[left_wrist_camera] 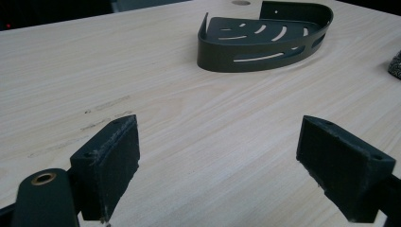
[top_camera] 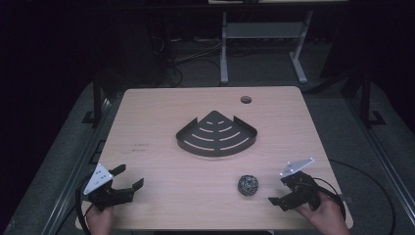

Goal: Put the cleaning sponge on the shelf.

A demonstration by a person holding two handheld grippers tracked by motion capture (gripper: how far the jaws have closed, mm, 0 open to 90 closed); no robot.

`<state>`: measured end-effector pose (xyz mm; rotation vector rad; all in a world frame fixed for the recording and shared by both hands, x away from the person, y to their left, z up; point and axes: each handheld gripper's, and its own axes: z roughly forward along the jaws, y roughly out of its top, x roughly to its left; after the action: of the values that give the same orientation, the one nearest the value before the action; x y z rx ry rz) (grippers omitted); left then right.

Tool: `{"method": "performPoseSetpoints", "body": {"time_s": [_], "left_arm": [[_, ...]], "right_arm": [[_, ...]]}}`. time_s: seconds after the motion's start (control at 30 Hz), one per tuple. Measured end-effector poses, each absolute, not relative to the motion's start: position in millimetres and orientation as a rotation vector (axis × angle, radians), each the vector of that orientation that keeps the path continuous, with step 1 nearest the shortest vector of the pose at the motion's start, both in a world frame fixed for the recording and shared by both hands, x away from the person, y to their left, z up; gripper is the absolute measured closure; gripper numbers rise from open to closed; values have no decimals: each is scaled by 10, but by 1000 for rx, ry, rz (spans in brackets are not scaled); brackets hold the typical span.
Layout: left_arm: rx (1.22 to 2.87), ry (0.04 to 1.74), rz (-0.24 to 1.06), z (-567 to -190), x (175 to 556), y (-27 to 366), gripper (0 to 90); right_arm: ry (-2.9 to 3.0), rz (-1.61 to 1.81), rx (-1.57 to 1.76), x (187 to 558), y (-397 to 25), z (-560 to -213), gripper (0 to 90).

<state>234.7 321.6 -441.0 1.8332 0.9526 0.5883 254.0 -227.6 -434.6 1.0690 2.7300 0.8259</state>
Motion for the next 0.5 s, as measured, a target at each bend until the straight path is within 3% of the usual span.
{"method": "performPoseSetpoints", "body": {"time_s": [0.5], "left_arm": [[1835, 945, 589, -4402, 2347, 3207, 135]], "right_arm": [[2788, 785, 945, 2705, -1989, -4198, 154]]}}
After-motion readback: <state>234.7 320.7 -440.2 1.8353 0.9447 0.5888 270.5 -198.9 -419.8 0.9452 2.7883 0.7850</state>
